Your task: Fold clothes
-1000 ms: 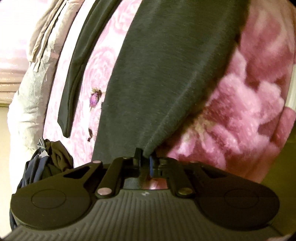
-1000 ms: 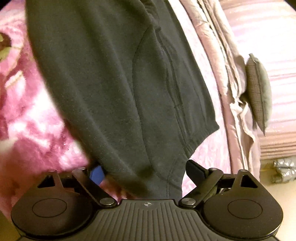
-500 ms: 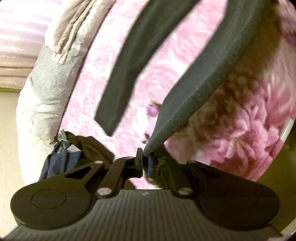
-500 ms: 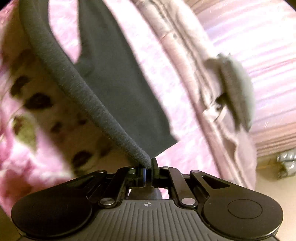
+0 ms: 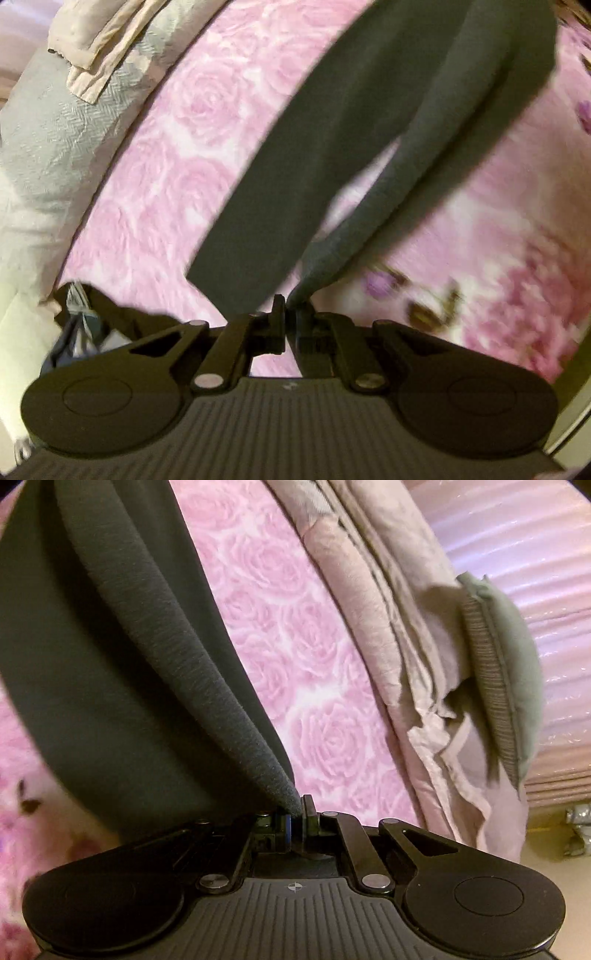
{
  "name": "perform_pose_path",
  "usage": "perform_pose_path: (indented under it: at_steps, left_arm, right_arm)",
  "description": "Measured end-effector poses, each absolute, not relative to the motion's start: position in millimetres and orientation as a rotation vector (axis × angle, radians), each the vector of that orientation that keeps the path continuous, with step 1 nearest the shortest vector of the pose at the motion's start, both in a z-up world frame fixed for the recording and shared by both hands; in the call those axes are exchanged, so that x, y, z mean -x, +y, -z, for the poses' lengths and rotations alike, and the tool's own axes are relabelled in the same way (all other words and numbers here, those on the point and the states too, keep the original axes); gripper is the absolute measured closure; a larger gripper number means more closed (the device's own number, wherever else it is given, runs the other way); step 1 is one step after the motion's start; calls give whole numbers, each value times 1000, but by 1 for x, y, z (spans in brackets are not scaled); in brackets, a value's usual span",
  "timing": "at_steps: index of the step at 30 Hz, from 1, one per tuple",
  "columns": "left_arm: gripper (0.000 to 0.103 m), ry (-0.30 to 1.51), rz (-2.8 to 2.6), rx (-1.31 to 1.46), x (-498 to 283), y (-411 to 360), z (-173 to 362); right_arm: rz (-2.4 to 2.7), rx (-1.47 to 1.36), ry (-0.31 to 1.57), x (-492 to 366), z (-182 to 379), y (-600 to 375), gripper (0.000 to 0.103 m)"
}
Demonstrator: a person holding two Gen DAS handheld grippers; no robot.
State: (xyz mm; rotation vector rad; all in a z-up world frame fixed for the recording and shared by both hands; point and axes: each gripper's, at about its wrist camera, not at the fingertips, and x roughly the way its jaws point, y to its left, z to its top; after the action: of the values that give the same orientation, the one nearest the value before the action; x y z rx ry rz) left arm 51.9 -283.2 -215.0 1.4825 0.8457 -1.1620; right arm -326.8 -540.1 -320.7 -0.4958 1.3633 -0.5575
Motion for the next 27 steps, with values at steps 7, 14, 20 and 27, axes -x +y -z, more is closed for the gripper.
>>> perform_pose_path:
  at_steps: [7, 14, 20, 27]
  left_arm:
    - [97, 930, 1200, -1466, -109, -344, 257]
    - [89, 874, 1072, -1491, -132, -376, 294]
    - [80, 788, 1022, -1399, -126, -378, 277]
    - [74, 648, 1153, -1337, -62, -389, 254]
  right_arm:
    - [597, 372, 1422, 305, 359, -605, 99]
    - [681, 199, 1424, 294, 377, -641, 36]
    - [908, -21, 1267, 319, 339, -654, 26]
    - [1129, -487, 1049, 385, 312, -621, 26]
